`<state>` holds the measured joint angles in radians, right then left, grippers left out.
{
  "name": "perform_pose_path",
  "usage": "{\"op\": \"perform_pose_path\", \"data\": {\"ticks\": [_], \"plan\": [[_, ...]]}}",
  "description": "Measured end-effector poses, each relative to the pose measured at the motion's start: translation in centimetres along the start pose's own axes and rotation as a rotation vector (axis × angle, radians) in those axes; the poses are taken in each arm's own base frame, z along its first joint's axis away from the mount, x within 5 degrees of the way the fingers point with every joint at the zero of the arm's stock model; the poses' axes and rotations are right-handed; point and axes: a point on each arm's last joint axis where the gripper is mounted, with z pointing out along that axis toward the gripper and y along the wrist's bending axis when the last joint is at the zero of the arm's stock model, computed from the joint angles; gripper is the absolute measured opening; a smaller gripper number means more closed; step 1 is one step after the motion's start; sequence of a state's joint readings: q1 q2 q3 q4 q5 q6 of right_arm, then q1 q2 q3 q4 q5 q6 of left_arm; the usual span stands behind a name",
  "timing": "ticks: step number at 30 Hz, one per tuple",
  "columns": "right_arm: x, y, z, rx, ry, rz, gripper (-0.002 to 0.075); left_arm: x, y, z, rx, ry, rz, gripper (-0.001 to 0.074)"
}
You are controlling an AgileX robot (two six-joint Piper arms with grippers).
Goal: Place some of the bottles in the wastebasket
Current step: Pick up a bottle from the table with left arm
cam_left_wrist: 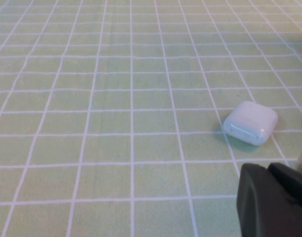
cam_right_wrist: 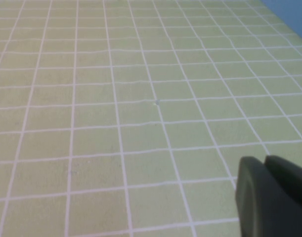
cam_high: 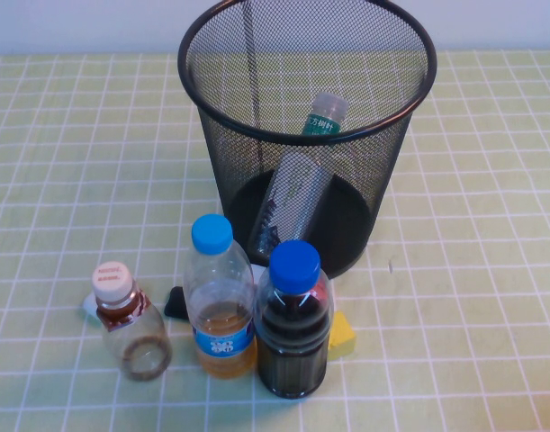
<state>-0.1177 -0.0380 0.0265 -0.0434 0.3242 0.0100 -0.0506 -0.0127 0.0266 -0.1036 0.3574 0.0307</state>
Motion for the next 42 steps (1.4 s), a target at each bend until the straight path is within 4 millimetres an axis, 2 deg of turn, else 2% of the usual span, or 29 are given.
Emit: {"op": "perform_pose_path", "data": {"ticks": [20, 32, 34, 39, 42], "plan": [[0.0, 0.0, 0.0, 0.001, 0.0, -0.003, -0.0006, 0.0, 0.0, 0.0, -0.001, 0.0, 0.003, -0.0005], [0.0, 0.0, 0.0, 0.001, 0.0, -0.003, -0.0006, -0.4, 0.3, 0.0, -0.038, -0.044, 0.101, -0.0004], [0.0, 0.0, 0.0, 0.001, 0.0, -0.003, -0.0006, -1.0, 0.3, 0.0, -0.032, -0.117, 0.06, -0.0005], [0.0, 0.0, 0.0, 0.001, 0.0, -0.003, -0.0006, -3.0, 0.1, -0.5, 0.025, -0.34, -0.207, -0.0004], [0.0, 0.0, 0.0, 0.001, 0.0, -0.003, -0.0007, -3.6, 0.1, -0.7, 0.054, -0.404, -0.338, -0.0005]]}}
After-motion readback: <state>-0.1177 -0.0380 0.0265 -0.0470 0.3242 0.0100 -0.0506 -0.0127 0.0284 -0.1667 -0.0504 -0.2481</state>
